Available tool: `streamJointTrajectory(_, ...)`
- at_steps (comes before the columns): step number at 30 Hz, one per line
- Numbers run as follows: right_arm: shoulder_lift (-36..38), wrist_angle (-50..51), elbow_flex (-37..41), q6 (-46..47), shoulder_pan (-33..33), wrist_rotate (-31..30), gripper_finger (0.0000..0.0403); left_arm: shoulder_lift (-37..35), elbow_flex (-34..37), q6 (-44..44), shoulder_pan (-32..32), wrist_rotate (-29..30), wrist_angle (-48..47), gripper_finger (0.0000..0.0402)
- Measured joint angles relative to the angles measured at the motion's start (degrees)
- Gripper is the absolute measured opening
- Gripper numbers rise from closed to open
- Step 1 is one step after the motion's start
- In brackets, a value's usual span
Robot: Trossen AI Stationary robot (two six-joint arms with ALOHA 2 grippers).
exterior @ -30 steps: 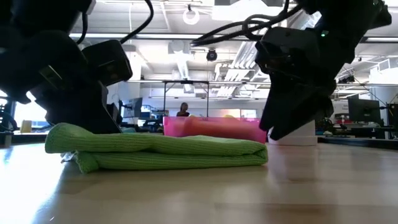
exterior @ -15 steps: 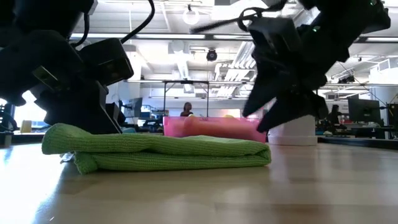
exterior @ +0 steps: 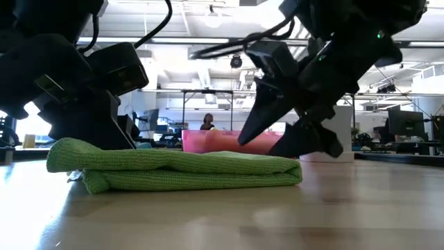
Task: Fold microfiber towels
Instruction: Stack the folded green microfiber cloth on top of the yellow microfiber cloth in the pink bin
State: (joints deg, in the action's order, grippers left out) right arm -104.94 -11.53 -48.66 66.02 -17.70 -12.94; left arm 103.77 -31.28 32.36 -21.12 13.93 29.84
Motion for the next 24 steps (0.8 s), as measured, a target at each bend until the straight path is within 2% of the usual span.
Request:
streamJointTrajectory(5,-2.54,-2.29,-0.04,-0.2,0.46,2.29,0.0234,0.04,0.08,-0.02,0.0,0.08,0.36,0.0074)
streamJointTrajectory(9,-4.83,-8.04,-0.04,-1.62,0.18,2.63,0.0233,0.07,0.08,-0.02,0.0,0.15,0.38,0.0074)
streamJointTrajectory(13,-6.27,-12.11,-0.04,-3.26,-0.21,2.74,0.0215,0.07,0.08,-0.02,0.04,0.17,0.38,0.0074)
streamJointTrajectory(19,-6.39,-11.85,-0.17,-4.11,-0.42,4.07,0.014,0.07,0.08,-0.02,0.11,0.13,0.38,0.0074)
streamJointTrajectory(24,-6.4,-11.75,-0.17,-3.82,-0.43,4.1,0.0037,-0.44,0.12,0.2,0.08,0.02,0.67,0.0074)
